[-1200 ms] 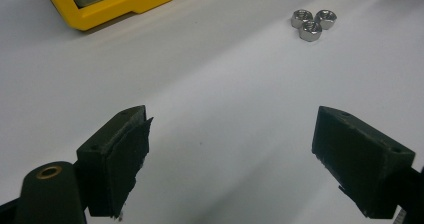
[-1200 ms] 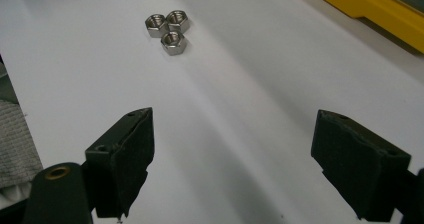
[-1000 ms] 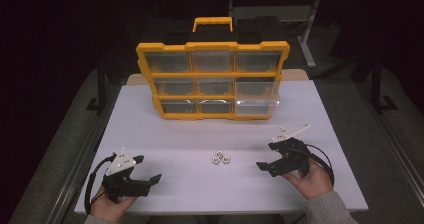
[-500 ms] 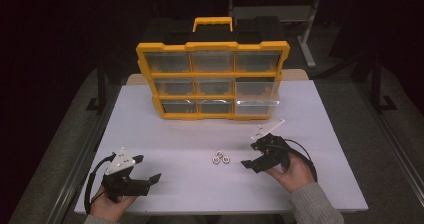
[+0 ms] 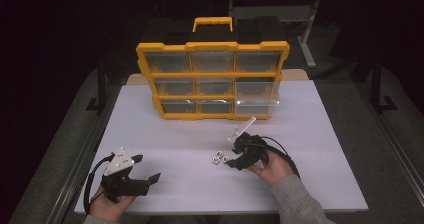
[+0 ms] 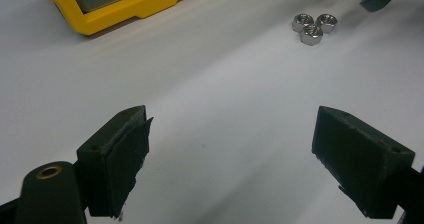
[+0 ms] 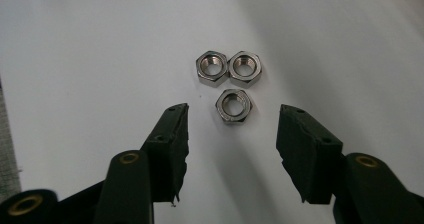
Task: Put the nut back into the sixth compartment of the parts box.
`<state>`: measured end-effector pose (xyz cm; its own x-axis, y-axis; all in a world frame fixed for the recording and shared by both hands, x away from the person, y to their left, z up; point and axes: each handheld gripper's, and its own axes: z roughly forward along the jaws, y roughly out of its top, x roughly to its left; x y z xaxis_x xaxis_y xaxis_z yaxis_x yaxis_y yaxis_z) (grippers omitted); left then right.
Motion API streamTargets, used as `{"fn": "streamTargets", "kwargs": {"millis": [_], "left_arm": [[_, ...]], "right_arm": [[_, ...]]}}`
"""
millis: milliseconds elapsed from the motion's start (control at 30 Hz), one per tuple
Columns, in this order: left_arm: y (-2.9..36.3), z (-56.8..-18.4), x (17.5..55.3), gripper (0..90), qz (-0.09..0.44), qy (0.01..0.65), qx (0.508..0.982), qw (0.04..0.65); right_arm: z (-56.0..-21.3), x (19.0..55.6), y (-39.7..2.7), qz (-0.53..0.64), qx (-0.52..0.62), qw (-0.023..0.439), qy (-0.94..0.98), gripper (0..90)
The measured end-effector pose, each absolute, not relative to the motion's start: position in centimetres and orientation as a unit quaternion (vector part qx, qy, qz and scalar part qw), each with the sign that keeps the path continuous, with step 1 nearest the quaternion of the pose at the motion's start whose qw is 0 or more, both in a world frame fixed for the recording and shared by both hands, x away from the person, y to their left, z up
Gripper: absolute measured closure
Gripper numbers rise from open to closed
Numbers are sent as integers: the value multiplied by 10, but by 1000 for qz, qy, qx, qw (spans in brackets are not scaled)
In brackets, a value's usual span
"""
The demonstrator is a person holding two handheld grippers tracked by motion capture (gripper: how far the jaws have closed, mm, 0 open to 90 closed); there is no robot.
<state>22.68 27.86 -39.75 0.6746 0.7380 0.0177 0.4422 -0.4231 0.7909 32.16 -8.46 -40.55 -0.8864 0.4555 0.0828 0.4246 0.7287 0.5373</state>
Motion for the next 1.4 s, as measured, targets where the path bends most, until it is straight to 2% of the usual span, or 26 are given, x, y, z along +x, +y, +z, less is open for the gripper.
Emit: {"fn": "streamTargets", "kwargs": {"millis": [667,1033,1400], "left_arm": [[279,-398,227,147,179,361,820,406],[279,-398,227,147,181,359,820,407],[278,-398,228,147,179,361,819,408]], "right_arm": [[-426,340,-61,244,198,20,949,648],[-427,338,-56,231,178,39,956,689],[-427,342,-59,238,180,23,954,691]]}}
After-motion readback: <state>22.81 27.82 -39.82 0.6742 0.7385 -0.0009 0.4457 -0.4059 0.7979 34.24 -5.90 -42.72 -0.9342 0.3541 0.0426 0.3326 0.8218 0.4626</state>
